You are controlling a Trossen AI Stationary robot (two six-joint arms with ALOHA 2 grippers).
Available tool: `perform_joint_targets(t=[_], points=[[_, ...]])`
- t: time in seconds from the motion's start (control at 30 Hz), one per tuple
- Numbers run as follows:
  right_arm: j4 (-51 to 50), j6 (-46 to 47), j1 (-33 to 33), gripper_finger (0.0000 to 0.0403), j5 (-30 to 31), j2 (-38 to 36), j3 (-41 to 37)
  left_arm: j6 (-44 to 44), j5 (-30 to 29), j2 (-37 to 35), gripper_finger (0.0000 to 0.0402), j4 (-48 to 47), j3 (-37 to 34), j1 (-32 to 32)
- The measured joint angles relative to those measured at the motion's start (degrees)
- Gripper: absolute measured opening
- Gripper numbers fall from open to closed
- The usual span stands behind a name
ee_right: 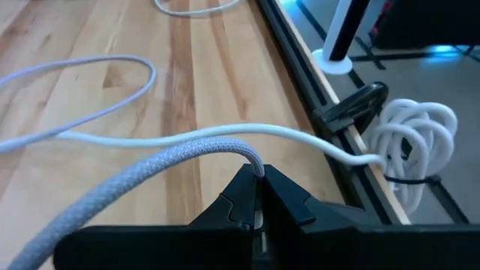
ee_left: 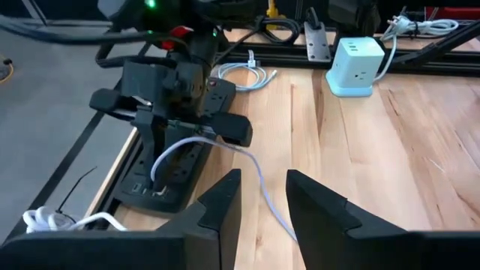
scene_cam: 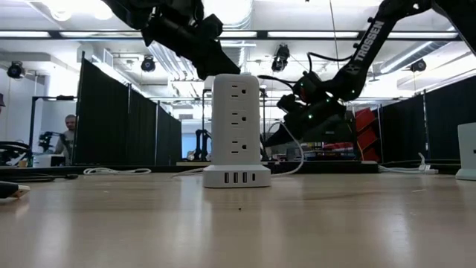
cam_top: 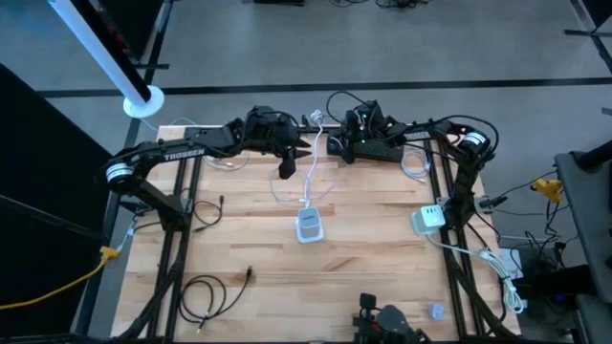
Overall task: Insert USB
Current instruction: Insert the bottom white charger cable into the black outlet extension
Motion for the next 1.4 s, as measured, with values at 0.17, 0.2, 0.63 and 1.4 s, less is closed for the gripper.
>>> perform_joint_targets(t=[0.17,0.2,0.63,1.4], points=[[-0.86,5.1,0.56,0.0,-1.35,-4.76,0.7,0.02,0.0,0.0,0.0077,0.09,0.0,0.02],[-0.51,5.27,0.77,0.0,-1.5,-6.65,1.13,0.0,0.01,0.0,0.0074,0.14,0.0,0.02],[-0.87,17.12,4.45,0.0,-10.6,-24.85,4.36,-7.62,-5.34,3.05,0.0069,17.09,-0.02,0.41],[-2.32,19.23,11.43,0.0,-8.7,-26.99,4.96,-8.99,2.34,3.85,0.0167,23.6,0.11,-2.02]])
